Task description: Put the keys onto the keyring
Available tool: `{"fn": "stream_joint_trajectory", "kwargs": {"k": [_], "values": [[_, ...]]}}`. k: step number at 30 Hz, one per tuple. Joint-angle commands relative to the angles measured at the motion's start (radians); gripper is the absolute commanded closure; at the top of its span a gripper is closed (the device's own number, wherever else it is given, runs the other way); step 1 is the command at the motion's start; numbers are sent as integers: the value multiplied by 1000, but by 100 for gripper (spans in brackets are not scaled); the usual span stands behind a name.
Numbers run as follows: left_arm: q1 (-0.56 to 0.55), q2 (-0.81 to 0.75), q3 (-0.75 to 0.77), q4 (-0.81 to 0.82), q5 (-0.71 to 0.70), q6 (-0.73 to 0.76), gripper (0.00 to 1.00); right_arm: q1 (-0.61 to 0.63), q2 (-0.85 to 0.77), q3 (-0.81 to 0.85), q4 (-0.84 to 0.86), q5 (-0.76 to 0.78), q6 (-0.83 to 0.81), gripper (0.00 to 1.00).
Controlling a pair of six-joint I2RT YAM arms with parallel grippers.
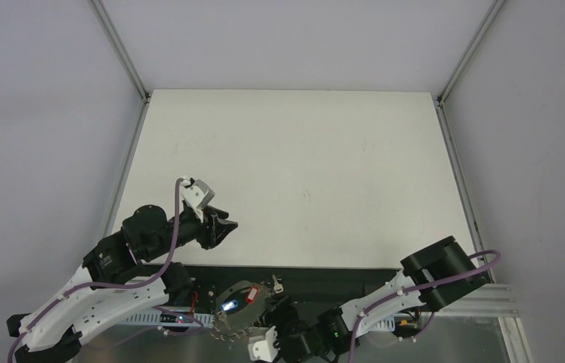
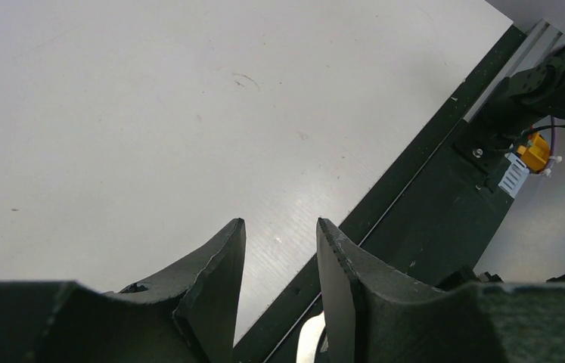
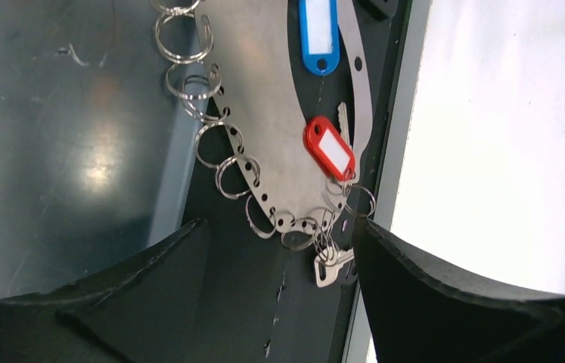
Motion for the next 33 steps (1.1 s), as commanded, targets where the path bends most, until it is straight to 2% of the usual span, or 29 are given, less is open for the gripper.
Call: {"fn": "stream_joint_trajectory", "kwargs": {"k": [1,6,9,12,14,15,23,29,30,32,33], "values": [[-3,-22,-10,7,-20,-18,61,0,48,-6,131,50,-68,30],[-4,-22,-9,4,-21,-18,60,-20,73,-14,132,39,-64,41],[-3,-18,-7,2,-19,-15,60,-30,90,-23,131,28,-58,55],[-3,-19,-7,-2,-21,-13,60,-36,100,-26,130,16,-49,76],[-4,-19,-6,-3,-25,-13,60,-42,101,-27,121,12,-46,96],[-3,-18,-6,-4,-26,-13,60,-44,99,-27,113,10,-48,100],[-3,-13,-5,-7,-32,-11,59,-70,-4,-57,131,105,-140,100],[-4,-14,-6,-11,-39,-11,59,-99,-111,-68,99,111,-137,100],[-4,-13,-7,-11,-39,-11,59,-99,-119,-62,84,106,-127,95],[-3,-14,-6,-12,-37,-10,59,-99,-134,-49,39,69,-96,69],[-3,-14,-7,-12,-35,-10,59,-99,-138,-45,17,46,-83,60]]}}
